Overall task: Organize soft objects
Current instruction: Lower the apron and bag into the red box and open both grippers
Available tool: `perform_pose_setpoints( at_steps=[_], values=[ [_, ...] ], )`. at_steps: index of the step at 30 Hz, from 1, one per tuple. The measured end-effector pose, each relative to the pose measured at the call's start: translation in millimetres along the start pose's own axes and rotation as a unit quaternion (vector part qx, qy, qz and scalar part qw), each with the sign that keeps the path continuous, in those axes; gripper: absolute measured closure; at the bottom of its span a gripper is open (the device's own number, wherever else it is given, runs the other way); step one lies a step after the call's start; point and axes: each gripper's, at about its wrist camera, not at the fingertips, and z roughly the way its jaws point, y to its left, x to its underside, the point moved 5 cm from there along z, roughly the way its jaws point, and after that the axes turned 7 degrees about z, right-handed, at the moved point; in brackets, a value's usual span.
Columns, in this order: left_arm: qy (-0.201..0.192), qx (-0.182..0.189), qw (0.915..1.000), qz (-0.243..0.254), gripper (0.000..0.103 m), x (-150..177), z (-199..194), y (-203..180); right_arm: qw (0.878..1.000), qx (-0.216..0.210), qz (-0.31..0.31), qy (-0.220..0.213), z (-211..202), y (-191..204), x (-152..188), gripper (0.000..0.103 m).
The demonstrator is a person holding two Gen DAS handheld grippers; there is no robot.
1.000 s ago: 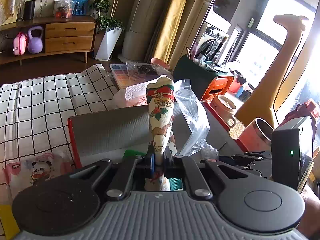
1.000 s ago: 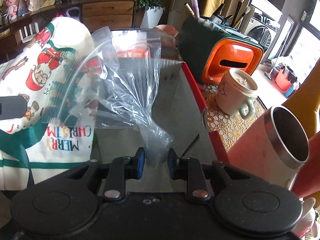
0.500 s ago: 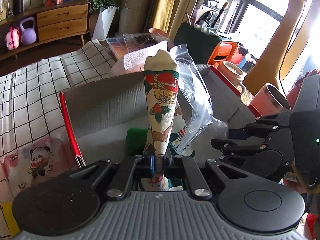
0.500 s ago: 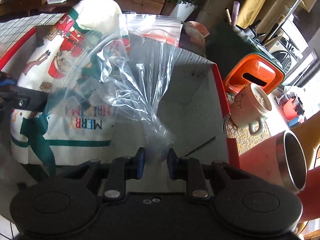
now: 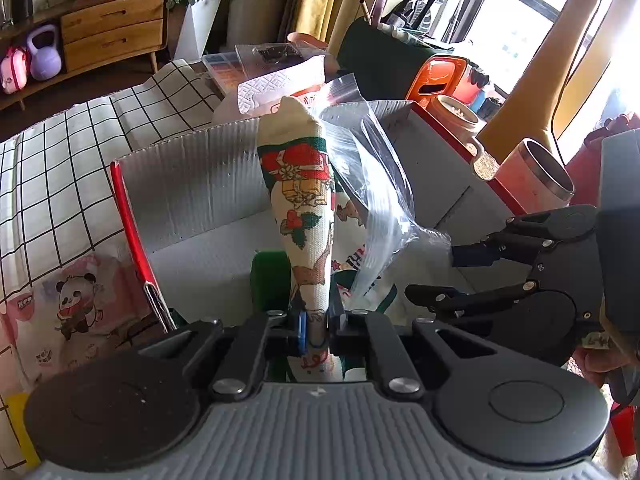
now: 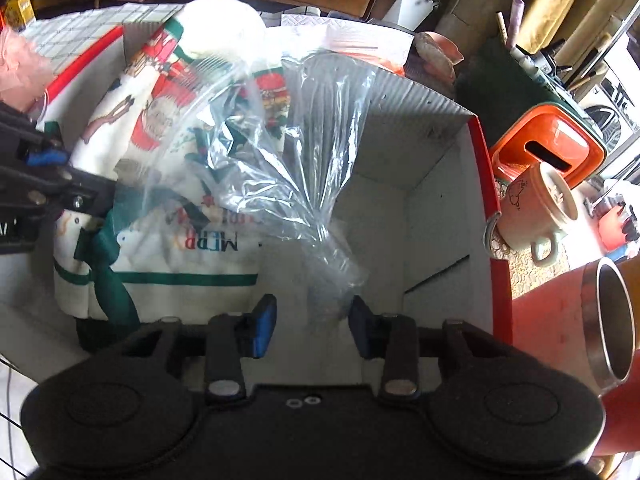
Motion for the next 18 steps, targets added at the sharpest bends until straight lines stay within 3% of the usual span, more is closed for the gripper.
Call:
perform_pose_setpoints(
  at_steps=[11, 12, 14, 15, 16, 18],
  values=[
    [0.002, -0.009, 0.9996, 0.026, 0.088, 10, -15, -11, 0.996, -0.042, 0.061, -0.041, -27, -12, 1, 0.043],
    [0.000, -0.010, 0.9996, 0.025, 0.082, 10, -17, -11, 0.996, -0.044, 0.064, -0.044, -30, -13, 1, 0.042],
    [-0.002, -0.013, 0.9997, 0.021, 0.059, 11, -20, -10, 0.995, -0.047, 0.072, -0.052, -36, -14, 2, 0.041],
    [-0.007, -0.011, 0.9997, 0.019, 0.039, 11, -23, -10, 0.994, -0.050, 0.076, -0.056, -38, -15, 3, 0.039],
    [-0.019, -0.007, 0.9996, 0.018, 0.034, 11, -27, -11, 0.993, -0.055, 0.082, -0.059, -42, -16, 3, 0.039],
    [-0.028, -0.011, 0.9994, 0.015, 0.034, 11, -34, -11, 0.992, -0.061, 0.092, -0.066, -48, -17, 5, 0.039]
  ],
)
